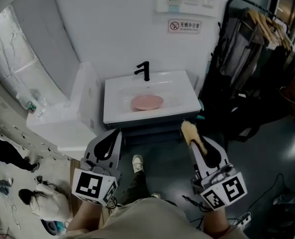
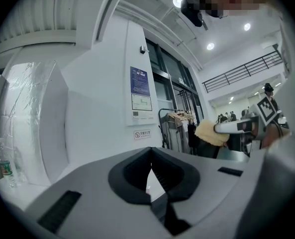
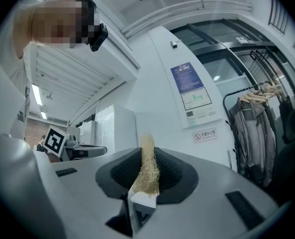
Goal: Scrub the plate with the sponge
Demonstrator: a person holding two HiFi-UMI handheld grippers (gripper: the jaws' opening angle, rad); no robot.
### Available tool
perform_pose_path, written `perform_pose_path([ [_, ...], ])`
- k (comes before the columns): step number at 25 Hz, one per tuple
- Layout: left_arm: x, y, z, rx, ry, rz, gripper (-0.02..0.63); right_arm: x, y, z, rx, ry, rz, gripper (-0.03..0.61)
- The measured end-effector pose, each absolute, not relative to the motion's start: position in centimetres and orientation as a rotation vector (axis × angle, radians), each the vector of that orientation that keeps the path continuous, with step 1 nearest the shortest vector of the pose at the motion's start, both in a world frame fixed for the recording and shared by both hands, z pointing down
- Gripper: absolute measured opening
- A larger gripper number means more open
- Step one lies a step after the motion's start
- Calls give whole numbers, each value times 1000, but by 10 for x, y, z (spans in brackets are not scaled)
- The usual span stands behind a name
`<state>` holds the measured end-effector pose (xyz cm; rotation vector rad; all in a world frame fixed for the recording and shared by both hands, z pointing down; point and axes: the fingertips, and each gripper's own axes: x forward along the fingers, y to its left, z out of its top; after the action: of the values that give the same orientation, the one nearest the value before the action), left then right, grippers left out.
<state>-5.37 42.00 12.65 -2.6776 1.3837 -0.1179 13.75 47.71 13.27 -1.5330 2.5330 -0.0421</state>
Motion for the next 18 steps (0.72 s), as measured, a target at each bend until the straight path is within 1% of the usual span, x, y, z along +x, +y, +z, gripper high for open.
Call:
perform_pose_path([
  [9,-59,367,142,-2699,1406,-142,6,127,419,146,-1530,2591,-72,84],
  [18,-66,277,163,-2747,1416,-193,6,117,329,157,-1554,2641,-118,84],
])
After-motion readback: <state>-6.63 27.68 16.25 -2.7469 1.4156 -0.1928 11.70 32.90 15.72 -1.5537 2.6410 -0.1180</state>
